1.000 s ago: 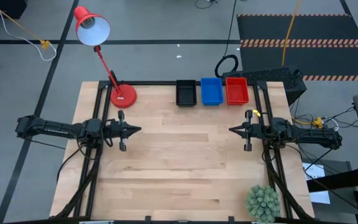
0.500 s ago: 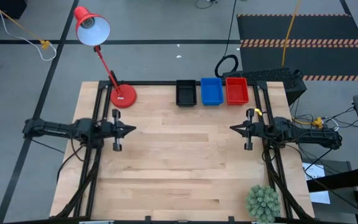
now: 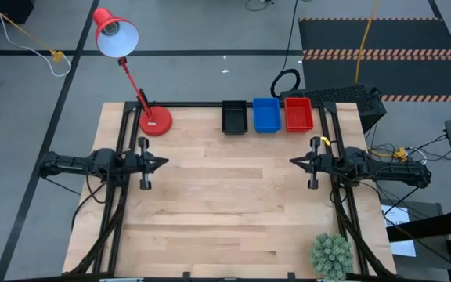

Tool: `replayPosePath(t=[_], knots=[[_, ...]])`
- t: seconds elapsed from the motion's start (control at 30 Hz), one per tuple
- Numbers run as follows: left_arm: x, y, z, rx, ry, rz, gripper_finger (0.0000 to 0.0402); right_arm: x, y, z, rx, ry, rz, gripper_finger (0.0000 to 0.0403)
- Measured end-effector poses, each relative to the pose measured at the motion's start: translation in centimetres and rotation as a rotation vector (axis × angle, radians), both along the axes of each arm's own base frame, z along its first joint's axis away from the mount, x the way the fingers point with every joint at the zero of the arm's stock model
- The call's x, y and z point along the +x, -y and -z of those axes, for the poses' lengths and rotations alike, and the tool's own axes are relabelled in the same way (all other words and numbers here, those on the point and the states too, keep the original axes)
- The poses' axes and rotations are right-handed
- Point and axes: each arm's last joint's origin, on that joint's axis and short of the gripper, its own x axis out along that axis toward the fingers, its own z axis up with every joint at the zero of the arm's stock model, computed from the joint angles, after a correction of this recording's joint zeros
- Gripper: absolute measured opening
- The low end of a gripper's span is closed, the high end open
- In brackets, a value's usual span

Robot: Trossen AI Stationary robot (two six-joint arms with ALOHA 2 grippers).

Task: Stack baskets by color
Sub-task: Return to Home Position

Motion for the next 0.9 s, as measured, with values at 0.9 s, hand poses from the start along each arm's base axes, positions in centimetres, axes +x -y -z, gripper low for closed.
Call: replayPosePath(t=[0.9], knots=[[0.1,0.1,1.1,-0.011,-0.12,0.043,0.0018,0.0,0.0,0.0,0.0,0.0,0.0,0.0]])
